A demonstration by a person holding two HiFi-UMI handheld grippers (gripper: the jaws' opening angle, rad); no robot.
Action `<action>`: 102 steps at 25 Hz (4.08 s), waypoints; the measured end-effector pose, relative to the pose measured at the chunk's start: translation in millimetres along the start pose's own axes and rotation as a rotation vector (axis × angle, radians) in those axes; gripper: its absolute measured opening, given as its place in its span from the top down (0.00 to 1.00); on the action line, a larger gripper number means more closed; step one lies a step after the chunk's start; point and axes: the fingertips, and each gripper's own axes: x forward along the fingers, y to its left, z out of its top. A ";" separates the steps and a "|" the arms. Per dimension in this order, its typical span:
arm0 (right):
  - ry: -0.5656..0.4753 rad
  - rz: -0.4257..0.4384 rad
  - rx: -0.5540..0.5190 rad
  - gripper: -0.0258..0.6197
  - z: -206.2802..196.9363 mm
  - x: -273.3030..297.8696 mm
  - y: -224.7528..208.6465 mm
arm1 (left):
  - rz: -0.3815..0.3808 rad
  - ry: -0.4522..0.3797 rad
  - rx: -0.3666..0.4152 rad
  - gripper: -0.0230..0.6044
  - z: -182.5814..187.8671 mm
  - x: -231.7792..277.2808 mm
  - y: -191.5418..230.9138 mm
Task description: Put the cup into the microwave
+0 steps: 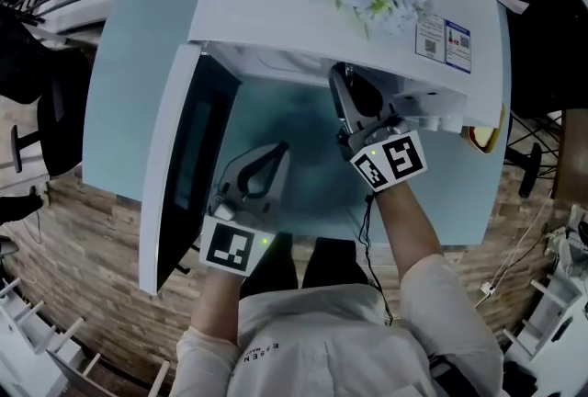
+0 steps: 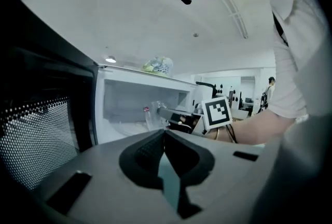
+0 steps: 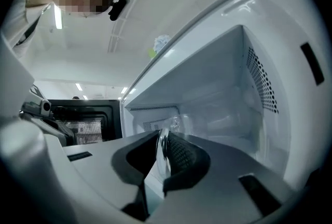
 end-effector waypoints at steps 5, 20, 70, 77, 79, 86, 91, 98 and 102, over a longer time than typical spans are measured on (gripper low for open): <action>0.056 -0.007 -0.021 0.90 -19.4 -7.0 2.3 | -0.023 0.012 -0.004 0.96 -4.9 2.5 -2.8; 0.133 -0.072 -0.033 0.90 -38.6 6.9 -12.9 | -0.044 0.026 -0.016 0.96 -13.7 3.9 0.2; 0.014 -0.158 -0.143 0.93 173.9 -150.9 105.6 | -0.042 -0.167 0.150 0.96 148.8 -92.7 -44.4; -0.016 -0.147 -0.185 0.94 184.9 -155.2 110.4 | -0.036 -0.195 0.160 0.96 159.3 -97.8 -46.2; -0.018 -0.140 -0.190 0.94 186.4 -155.4 110.7 | -0.035 -0.199 0.164 0.96 161.4 -97.5 -47.4; -0.022 -0.119 -0.176 0.94 184.7 -156.6 108.2 | -0.013 -0.217 0.178 0.96 162.3 -98.8 -50.9; -0.010 -0.151 -0.161 0.94 182.7 -158.3 98.4 | -0.004 -0.215 0.179 0.96 162.8 -99.9 -54.8; -0.012 -0.138 -0.138 0.94 180.2 -160.0 94.5 | 0.017 -0.220 0.177 0.96 164.9 -96.4 -57.9; -0.009 -0.139 -0.139 0.94 180.5 -160.2 90.2 | 0.026 -0.219 0.185 0.96 166.2 -93.4 -59.5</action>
